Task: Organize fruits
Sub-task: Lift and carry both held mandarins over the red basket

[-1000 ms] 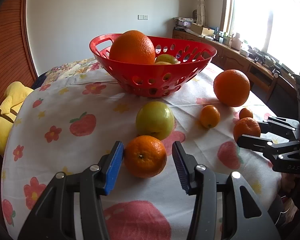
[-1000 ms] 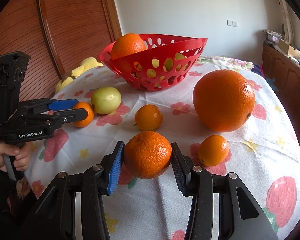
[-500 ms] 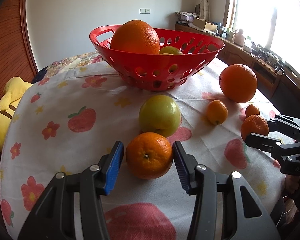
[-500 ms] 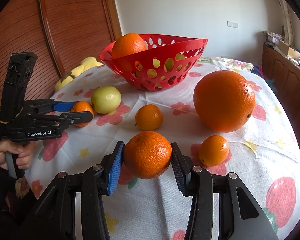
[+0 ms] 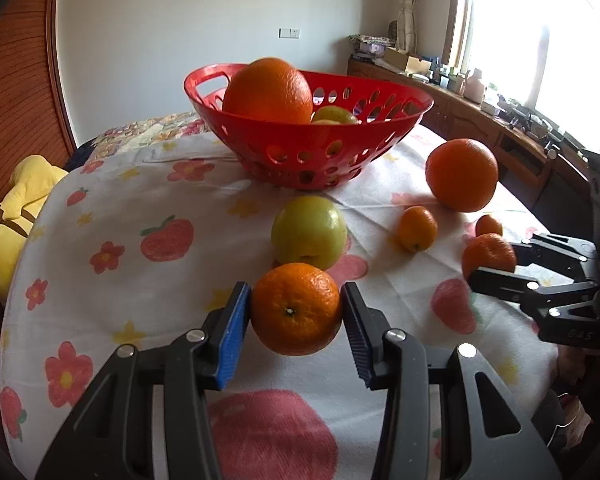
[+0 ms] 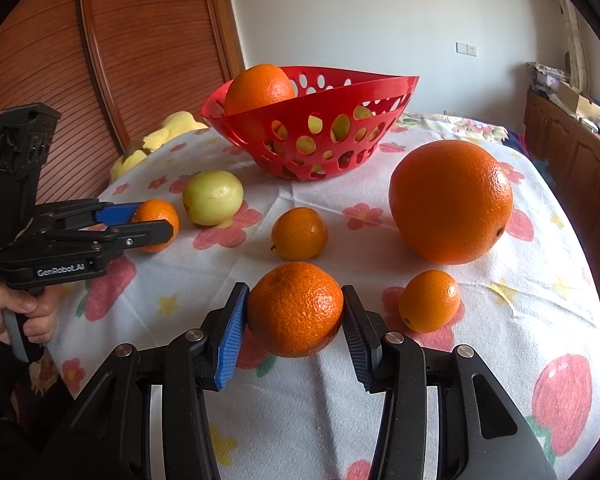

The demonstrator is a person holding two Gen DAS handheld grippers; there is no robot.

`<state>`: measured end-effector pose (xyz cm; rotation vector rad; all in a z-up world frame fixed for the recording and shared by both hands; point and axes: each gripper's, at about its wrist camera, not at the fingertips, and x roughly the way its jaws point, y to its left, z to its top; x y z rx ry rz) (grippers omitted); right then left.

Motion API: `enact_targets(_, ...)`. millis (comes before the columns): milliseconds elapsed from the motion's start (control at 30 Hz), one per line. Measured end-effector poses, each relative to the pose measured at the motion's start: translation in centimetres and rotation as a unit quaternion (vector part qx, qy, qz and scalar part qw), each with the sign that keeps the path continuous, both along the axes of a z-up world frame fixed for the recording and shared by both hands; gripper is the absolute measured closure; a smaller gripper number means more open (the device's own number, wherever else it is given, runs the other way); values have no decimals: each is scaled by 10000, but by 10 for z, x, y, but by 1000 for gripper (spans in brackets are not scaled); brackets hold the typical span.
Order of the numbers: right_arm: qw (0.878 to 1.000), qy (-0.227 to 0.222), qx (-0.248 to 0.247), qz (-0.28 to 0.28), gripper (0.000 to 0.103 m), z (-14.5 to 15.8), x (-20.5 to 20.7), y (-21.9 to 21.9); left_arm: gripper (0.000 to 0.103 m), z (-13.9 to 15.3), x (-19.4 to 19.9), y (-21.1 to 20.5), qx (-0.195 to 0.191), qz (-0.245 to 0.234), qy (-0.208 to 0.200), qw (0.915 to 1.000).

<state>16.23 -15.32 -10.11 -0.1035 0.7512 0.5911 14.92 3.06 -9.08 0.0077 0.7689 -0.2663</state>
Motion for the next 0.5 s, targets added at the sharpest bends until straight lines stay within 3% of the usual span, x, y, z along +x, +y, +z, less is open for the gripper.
enact_targets(500, 10000, -6, 27, 3, 57, -1, -1, 0, 59, 31, -8, -6, -137, -99, -398, 9991)
